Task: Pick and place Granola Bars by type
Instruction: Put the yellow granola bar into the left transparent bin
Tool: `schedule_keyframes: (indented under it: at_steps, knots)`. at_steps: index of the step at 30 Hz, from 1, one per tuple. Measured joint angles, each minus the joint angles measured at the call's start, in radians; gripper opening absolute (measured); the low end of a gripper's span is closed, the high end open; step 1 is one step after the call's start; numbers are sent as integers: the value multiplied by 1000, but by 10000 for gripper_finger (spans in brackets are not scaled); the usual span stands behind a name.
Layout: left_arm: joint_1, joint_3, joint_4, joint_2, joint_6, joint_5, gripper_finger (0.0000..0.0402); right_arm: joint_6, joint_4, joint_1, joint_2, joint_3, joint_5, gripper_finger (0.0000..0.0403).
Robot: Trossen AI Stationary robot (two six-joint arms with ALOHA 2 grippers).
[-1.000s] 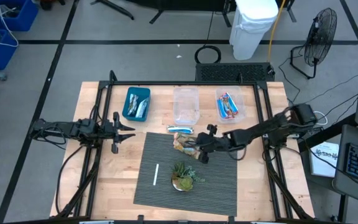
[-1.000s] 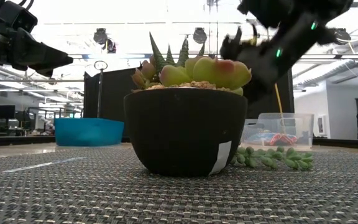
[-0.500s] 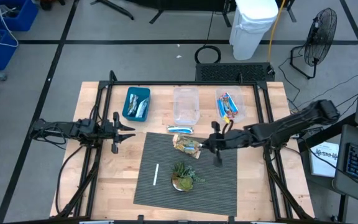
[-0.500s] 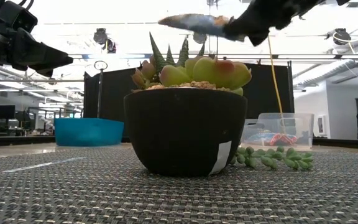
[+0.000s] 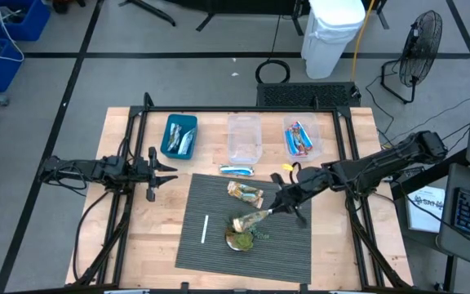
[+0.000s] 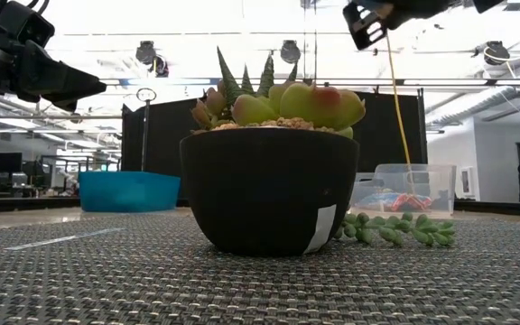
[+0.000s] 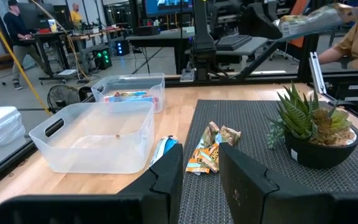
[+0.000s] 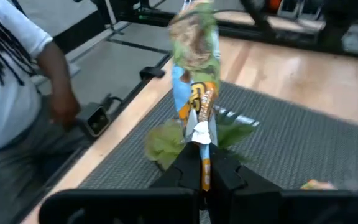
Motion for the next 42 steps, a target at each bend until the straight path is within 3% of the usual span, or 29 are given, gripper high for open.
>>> schedule_keyframes:
  at_steps: [6,12,15,24,33,42]
  knots:
    - [0,0,0,0,0,0,108,-47,61,-125,0,18,-13,0]
    - [0,0,0,0,0,0,108,8,38,-341,0,79,-251,0]
    - [0,0,0,0,0,0,108,29,38,-447,0,107,-321,0]
    - [0,0,0,0,0,0,108,70,2,-687,0,166,-341,0]
    - [0,0,0,0,0,0,108,103,-45,-735,84,166,-334,0]
    - [0,0,0,0,0,0,108,96,-39,-708,271,165,-232,0]
